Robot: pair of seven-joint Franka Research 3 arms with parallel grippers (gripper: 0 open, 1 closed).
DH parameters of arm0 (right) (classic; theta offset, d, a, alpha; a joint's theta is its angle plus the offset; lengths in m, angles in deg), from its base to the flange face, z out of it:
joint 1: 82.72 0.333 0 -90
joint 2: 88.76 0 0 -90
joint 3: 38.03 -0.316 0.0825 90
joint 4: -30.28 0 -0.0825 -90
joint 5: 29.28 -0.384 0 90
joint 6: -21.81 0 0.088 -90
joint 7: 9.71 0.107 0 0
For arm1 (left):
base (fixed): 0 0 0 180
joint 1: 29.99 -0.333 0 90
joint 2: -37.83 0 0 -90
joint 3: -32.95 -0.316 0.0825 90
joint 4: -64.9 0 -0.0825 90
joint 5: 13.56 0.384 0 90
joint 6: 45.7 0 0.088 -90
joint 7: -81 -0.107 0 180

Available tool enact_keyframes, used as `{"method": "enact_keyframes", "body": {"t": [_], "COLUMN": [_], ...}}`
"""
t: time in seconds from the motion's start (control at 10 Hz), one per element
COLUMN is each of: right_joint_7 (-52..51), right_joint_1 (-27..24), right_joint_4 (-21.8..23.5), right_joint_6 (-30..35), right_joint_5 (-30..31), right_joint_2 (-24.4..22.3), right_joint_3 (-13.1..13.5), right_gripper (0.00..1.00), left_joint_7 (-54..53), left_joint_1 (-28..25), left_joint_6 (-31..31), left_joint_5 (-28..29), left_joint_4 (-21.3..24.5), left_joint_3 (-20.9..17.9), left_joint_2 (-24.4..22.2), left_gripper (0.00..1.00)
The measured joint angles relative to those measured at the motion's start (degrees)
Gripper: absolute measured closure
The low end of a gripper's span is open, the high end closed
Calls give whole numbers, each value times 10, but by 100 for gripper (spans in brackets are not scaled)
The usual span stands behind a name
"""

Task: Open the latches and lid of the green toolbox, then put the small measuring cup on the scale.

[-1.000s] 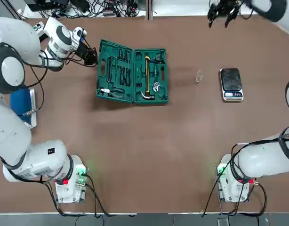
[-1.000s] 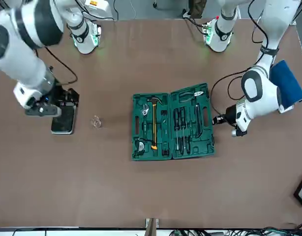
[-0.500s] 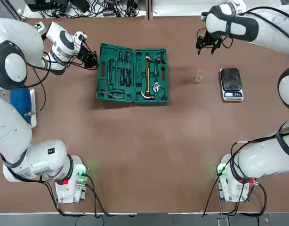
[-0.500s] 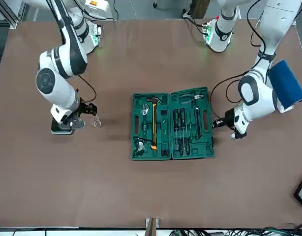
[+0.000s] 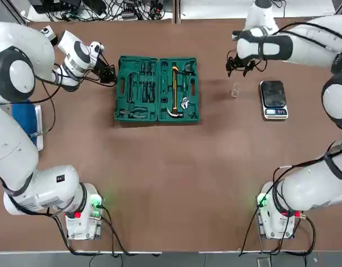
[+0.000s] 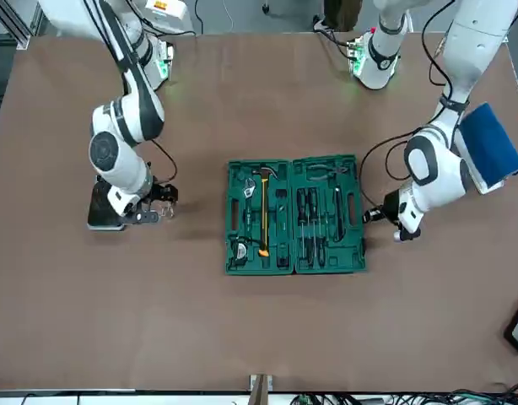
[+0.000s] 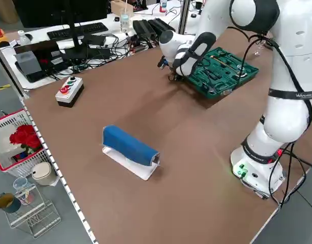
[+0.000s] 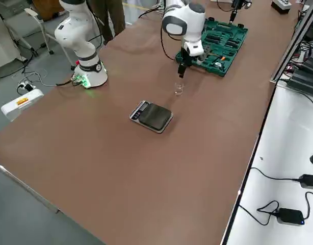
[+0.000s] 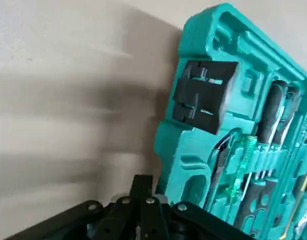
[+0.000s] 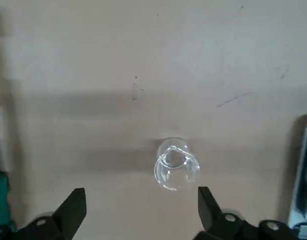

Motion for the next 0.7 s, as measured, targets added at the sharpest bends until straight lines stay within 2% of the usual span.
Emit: {"method": "enact_keyframes", "body": {"t": [0.3, 0.7], "right_joint_7": [13, 14], "right_joint_1": [7, 8], "right_joint_4": [23, 31], "right_joint_6": [-55, -86], "right_joint_5": [0, 0], "right_joint_2": [20, 37], "right_joint_3": [0, 0], "right_gripper": [4, 12], "left_joint_7": [0, 0], "left_joint_1": [1, 3], "left_joint_6": [3, 3], "left_joint_5": [0, 2], "left_joint_4": [-2, -6], "left_joint_3": [0, 6], "left_joint_2": [2, 2], "left_gripper": [99, 99]}}
